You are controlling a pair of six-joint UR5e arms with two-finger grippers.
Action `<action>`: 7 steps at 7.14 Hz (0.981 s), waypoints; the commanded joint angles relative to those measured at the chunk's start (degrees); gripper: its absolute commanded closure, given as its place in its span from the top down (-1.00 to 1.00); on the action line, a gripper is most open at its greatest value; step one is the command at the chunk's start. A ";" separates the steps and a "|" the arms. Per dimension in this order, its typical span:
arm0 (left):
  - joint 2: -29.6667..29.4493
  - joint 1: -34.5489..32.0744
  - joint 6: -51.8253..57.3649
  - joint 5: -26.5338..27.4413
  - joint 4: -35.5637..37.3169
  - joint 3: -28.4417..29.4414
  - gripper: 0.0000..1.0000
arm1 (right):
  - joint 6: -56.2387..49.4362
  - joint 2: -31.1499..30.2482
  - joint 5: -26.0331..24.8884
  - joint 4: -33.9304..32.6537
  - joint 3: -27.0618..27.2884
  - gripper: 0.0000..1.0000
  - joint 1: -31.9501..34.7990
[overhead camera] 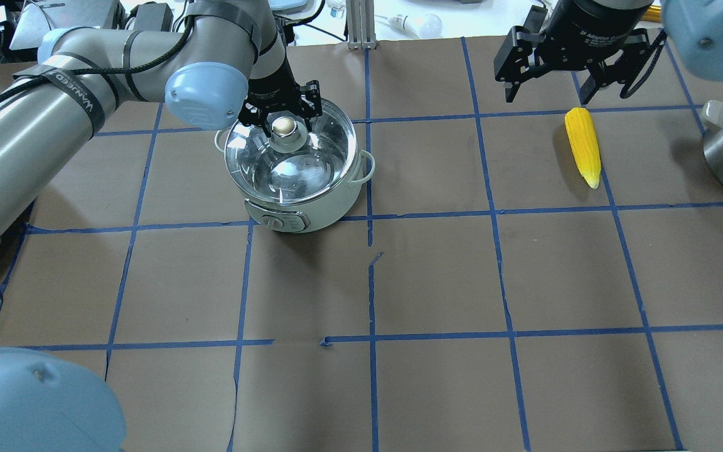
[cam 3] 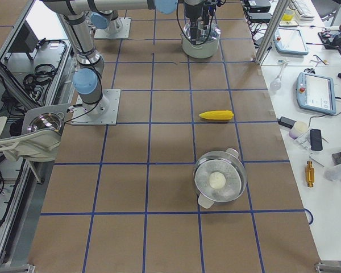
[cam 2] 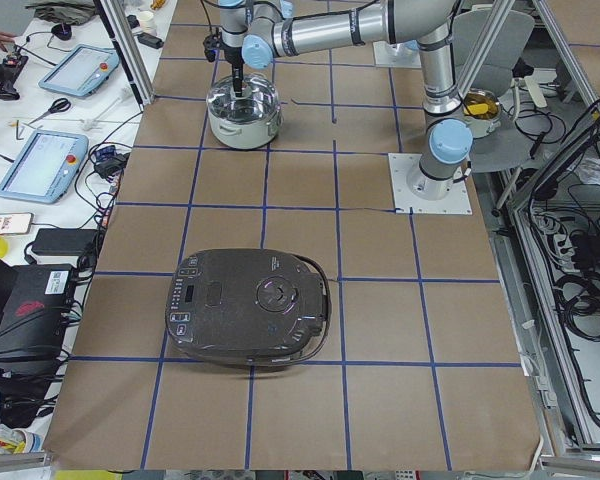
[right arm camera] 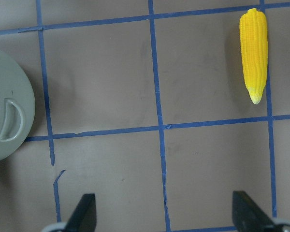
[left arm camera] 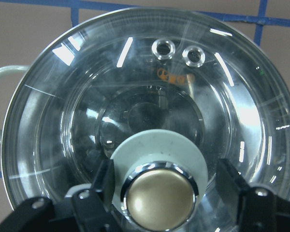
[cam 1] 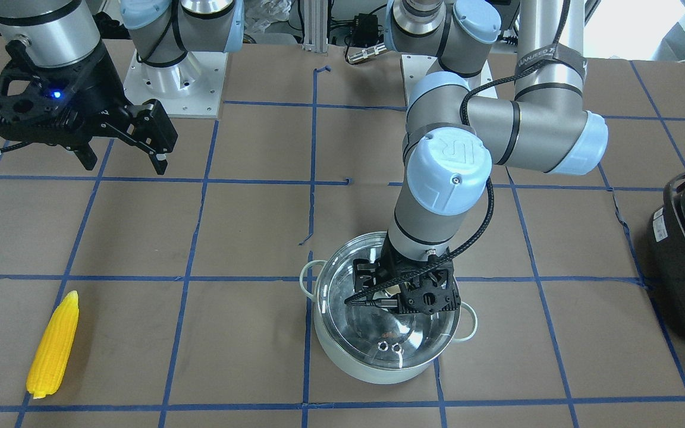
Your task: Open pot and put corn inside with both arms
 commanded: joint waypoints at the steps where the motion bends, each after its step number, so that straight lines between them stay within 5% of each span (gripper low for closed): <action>1: 0.44 0.00 0.28 0.08 -0.12 -0.43 0.41 | 0.01 -0.27 -0.06 0.10 0.02 1.00 0.00; 7: 1.23 0.09 0.55 0.43 -0.38 -0.44 -0.34 | -0.61 -0.62 -0.15 0.19 -0.07 1.00 0.00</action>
